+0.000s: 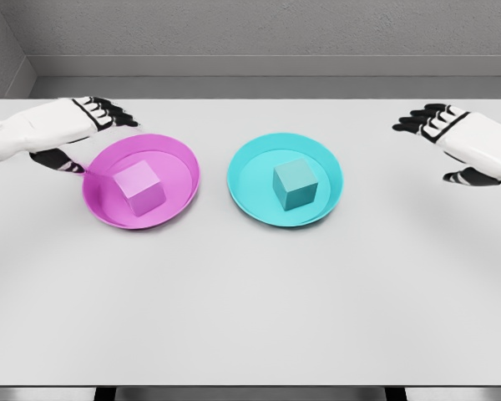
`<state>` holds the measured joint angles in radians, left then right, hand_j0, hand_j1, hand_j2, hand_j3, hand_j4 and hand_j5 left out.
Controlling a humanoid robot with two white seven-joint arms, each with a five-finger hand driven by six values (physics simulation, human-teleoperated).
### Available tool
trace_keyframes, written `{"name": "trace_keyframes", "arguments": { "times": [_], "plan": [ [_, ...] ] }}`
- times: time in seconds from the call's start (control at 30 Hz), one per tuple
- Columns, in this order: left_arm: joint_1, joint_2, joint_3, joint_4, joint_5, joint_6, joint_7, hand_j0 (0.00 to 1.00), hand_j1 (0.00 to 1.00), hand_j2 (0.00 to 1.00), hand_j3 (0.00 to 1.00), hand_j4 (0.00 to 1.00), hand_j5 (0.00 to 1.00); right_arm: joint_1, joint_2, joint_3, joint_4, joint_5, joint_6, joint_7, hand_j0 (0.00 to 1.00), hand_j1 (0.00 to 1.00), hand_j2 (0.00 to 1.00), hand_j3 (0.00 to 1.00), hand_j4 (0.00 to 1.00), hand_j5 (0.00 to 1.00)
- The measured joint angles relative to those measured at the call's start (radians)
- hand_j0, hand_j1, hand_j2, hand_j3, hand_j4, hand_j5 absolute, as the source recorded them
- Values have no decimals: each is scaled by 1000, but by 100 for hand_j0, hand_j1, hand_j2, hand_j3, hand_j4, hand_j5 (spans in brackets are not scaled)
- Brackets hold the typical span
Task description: Place the blocks in the corresponding plates according to their colors
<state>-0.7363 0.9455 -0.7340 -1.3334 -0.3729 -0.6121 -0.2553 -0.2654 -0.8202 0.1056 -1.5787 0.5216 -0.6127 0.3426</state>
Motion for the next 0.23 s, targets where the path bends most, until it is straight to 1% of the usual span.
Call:
{"name": "trace_keyframes", "arguments": {
  "times": [0.1,0.13,0.23],
  "plan": [
    [35,86,13,4,13,0,-1,100,100,100,100,100,100,0,1,-5,-3,0,0,0,100,100,100,100,100,100],
    [37,108,15,8,15,0,-1,100,100,100,100,100,100,0,1,-6,-3,0,0,0,100,100,100,100,100,100],
    [43,145,20,25,19,0,-1,100,100,100,100,100,100,0,1,-8,-4,0,0,0,100,100,100,100,100,100]
  ]
}}
